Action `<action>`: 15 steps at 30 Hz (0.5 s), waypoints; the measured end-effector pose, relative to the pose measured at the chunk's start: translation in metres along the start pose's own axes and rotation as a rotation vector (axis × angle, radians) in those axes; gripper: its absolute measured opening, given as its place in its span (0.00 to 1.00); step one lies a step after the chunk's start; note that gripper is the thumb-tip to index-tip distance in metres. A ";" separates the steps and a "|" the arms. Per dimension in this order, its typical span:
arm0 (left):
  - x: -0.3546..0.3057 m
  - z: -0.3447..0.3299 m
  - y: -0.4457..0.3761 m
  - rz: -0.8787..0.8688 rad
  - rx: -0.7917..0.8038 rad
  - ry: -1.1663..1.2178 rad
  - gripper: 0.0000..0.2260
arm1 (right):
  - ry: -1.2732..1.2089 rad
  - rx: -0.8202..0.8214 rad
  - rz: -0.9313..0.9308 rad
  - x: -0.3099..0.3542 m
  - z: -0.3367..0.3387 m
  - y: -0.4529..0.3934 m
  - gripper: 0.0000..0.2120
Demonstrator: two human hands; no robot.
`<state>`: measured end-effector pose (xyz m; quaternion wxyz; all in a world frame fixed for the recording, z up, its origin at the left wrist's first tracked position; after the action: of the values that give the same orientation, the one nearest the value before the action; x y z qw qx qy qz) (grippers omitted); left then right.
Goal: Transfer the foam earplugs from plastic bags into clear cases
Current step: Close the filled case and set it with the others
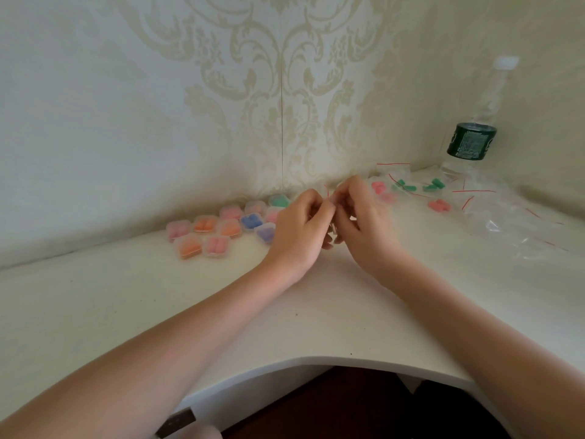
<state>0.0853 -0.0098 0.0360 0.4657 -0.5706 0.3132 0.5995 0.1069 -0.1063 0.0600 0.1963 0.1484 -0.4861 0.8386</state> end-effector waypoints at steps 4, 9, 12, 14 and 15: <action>0.005 -0.004 -0.004 -0.010 0.025 0.058 0.15 | 0.031 0.018 -0.061 -0.007 -0.001 0.002 0.05; 0.007 -0.002 -0.005 -0.007 -0.027 0.016 0.16 | 0.170 0.142 -0.039 -0.006 -0.012 0.003 0.09; 0.005 -0.001 -0.004 -0.027 -0.047 -0.034 0.17 | 0.162 0.176 -0.122 -0.015 -0.015 0.006 0.12; 0.004 -0.002 -0.004 -0.036 -0.055 -0.102 0.17 | 0.196 0.206 -0.158 -0.019 -0.018 0.007 0.11; 0.005 -0.003 -0.004 -0.025 -0.057 -0.133 0.16 | 0.214 0.204 -0.177 -0.020 -0.019 0.008 0.12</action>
<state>0.0907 -0.0094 0.0310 0.4767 -0.5463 0.2570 0.6390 0.1200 -0.0974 0.0360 0.3038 0.1196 -0.3596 0.8741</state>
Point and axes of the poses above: each hand's wrist, its own y-axis away from the middle knuckle, its own z-axis out of the back of the hand, x = y × z, the point moved 10 cm from there along -y, towards the middle knuckle, and after that the axes turned 14 degrees about z, right-handed, at the moved point
